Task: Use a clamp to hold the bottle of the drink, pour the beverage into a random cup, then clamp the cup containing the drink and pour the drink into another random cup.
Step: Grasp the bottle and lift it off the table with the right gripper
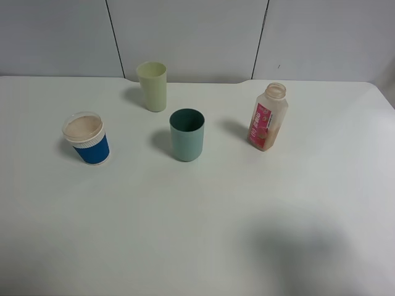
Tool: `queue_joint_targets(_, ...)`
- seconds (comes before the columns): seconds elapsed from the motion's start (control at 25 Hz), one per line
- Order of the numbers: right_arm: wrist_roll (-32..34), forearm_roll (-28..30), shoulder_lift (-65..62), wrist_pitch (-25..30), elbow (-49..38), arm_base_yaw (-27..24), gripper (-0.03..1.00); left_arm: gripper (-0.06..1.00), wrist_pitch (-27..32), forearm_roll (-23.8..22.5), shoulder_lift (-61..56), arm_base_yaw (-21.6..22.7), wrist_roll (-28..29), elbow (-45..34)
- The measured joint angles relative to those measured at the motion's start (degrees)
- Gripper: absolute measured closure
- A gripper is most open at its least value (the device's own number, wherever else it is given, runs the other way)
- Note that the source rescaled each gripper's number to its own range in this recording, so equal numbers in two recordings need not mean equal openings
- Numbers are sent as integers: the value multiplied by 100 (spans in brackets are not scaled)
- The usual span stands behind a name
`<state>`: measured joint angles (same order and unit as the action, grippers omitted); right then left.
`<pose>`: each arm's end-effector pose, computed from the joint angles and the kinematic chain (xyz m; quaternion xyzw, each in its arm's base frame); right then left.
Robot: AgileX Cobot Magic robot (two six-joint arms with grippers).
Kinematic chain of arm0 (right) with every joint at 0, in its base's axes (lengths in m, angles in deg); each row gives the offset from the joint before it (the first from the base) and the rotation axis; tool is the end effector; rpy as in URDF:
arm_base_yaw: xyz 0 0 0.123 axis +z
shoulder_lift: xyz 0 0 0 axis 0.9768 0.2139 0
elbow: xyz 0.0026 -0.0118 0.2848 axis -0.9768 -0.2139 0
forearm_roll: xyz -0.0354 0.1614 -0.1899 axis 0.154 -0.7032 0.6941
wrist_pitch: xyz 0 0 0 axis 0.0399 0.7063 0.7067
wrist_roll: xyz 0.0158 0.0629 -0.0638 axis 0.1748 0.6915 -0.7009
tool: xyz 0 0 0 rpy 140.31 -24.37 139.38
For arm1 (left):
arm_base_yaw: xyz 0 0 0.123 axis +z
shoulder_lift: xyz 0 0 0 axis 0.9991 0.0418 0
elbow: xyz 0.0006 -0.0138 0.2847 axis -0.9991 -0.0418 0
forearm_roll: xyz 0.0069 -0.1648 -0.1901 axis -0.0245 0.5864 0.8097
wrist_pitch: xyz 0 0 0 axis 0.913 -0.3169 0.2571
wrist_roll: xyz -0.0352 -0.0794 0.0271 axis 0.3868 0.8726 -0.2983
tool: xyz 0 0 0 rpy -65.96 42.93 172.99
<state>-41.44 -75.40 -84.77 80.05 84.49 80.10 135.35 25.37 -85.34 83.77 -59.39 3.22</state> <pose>-0.0043 -0.0053 0.2743 -0.0049 0.8562 -0.0134 0.5164 -0.0066 0.0013 0.2801 0.0229 0.8476 -0.0156 0.5300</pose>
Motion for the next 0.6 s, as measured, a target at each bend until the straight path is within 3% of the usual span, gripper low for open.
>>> queue_joint_targets(0.6, 5, 25, 0, 0, 0, 0, -3, 37, 0, 0, 0, 0, 0, 0)
